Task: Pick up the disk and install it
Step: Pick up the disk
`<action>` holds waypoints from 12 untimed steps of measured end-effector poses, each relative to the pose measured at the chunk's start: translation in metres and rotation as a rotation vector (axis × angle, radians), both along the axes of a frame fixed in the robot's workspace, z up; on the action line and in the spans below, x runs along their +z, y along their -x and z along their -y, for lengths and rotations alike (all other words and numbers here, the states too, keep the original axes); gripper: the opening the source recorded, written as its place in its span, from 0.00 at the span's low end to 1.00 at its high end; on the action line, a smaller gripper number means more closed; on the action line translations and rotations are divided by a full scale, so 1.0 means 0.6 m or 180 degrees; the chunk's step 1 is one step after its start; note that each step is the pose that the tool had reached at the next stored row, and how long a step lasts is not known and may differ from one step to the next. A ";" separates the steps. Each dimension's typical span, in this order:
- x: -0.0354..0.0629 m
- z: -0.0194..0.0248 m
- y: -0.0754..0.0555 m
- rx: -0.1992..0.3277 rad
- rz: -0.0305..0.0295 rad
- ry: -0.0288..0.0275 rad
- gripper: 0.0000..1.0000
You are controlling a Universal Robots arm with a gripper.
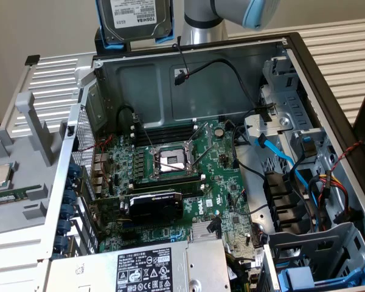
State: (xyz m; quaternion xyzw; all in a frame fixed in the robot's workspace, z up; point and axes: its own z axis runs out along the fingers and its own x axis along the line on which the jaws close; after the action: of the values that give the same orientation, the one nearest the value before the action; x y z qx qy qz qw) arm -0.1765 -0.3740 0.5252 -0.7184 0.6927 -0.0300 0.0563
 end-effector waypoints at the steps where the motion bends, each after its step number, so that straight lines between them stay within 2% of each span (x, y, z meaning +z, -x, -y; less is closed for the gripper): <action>1: 0.001 0.0007 -0.003 0.0000 0.0000 0.0005 0.37; 5: 0.005 0.0039 -0.016 0.0000 0.0001 0.0026 0.37; 9: 0.009 0.0071 -0.030 0.0000 0.0000 0.0064 0.37; 12: 0.012 0.0100 -0.038 0.0000 0.0000 0.0102 0.37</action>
State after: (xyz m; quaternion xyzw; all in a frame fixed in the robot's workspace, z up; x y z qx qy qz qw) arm -0.1537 -0.3801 0.5322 -0.7192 0.6921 -0.0412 0.0448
